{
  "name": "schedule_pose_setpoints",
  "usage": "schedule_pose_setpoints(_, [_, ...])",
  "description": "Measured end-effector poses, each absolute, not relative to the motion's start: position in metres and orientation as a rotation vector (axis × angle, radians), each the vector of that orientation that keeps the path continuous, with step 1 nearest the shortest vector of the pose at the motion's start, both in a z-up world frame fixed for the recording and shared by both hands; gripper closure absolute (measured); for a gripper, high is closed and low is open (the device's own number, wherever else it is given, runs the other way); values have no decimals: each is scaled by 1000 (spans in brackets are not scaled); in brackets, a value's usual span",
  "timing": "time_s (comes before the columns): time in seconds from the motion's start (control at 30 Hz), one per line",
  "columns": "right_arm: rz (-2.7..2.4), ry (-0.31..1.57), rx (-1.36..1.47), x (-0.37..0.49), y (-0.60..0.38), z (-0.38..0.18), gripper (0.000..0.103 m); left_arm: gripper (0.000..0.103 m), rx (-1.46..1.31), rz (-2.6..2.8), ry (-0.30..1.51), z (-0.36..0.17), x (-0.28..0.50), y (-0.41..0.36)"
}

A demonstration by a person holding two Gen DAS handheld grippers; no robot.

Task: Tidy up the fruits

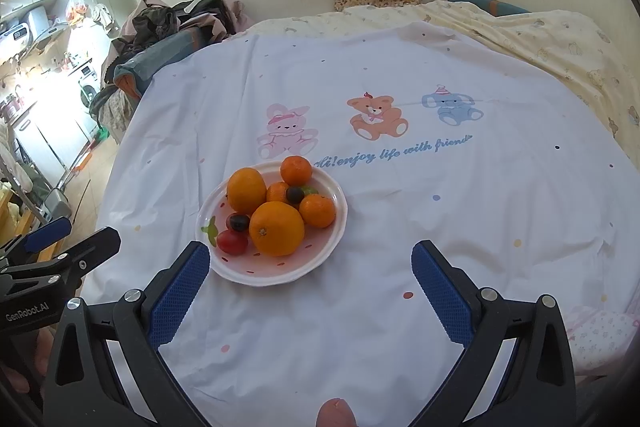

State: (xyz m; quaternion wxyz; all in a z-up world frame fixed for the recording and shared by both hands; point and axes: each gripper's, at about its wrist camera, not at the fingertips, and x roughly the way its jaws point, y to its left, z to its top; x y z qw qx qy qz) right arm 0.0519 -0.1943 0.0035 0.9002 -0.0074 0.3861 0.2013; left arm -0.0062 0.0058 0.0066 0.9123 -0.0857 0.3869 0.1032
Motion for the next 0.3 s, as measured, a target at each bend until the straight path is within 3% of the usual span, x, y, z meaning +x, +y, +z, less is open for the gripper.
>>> schedule_pose_setpoints(0.3, [417, 807, -28, 52, -190, -1, 0, 1, -185, 196, 798, 3, -7, 7])
